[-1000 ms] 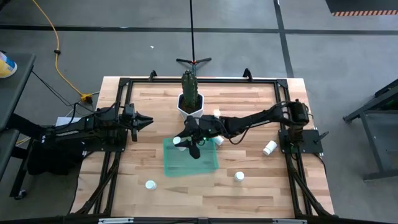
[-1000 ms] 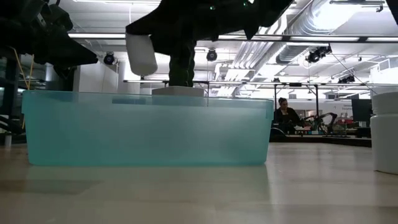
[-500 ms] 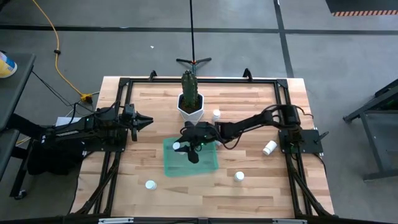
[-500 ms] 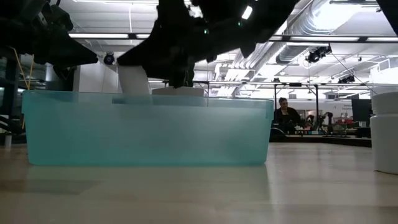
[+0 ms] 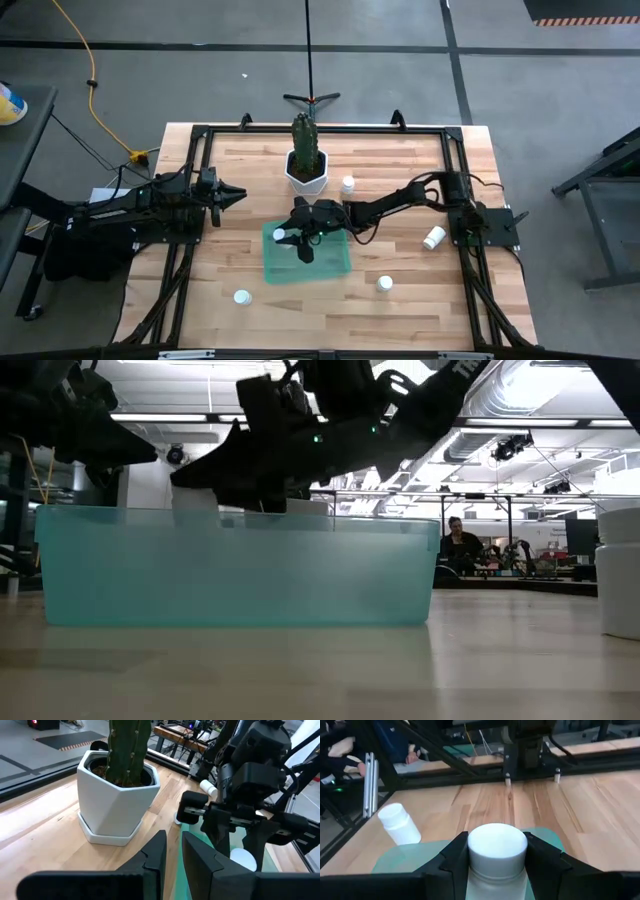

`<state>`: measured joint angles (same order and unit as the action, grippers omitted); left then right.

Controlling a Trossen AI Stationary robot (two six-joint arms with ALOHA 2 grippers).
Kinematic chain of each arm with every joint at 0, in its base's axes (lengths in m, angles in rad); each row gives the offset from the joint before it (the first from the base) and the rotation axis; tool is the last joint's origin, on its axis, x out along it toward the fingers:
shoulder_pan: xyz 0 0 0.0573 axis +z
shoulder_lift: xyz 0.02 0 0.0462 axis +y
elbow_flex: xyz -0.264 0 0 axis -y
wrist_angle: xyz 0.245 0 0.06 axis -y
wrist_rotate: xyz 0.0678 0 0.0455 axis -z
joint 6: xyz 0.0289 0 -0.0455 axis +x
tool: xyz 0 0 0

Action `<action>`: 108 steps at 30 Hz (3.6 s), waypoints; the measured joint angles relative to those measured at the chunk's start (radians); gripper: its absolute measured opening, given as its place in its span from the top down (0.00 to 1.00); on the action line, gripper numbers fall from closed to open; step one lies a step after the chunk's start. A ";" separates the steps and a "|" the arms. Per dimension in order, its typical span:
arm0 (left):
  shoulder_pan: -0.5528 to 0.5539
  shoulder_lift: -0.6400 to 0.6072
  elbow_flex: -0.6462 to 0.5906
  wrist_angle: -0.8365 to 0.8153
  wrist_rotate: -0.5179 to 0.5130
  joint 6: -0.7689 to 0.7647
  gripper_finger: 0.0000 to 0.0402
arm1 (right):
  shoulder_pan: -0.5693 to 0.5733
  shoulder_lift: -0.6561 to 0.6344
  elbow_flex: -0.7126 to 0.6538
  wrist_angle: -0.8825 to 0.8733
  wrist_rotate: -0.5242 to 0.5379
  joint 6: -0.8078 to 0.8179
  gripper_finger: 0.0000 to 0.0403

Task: Pick and place pill bottles into a basket
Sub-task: Put the white pill bottle into the green bin

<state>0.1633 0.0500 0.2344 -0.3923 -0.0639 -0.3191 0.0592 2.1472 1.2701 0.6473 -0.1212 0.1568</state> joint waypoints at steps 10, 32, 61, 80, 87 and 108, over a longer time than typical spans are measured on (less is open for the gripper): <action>0.000 0.000 0.000 -0.001 0.000 0.000 0.76 | -0.002 0.044 0.001 0.124 -0.004 -0.006 0.64; 0.000 0.000 0.000 -0.002 0.000 0.008 0.76 | -0.021 0.078 0.071 0.115 -0.013 -0.049 0.64; 0.000 0.000 0.000 -0.008 0.006 0.007 0.76 | -0.001 0.223 0.415 -0.403 -0.120 -0.157 0.64; 0.000 0.000 0.000 -0.008 0.007 0.007 0.76 | -0.001 0.221 0.415 -0.446 -0.014 -0.072 0.54; 0.000 0.000 0.000 -0.008 0.008 0.007 0.76 | -0.001 0.220 0.415 -0.448 0.032 -0.047 0.34; 0.000 0.000 0.000 -0.008 0.008 0.007 0.76 | 0.003 0.216 0.418 -0.400 -0.098 -0.022 0.52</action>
<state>0.1634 0.0501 0.2344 -0.4003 -0.0563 -0.3119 0.0620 2.3635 1.6878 0.2470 -0.2191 0.1349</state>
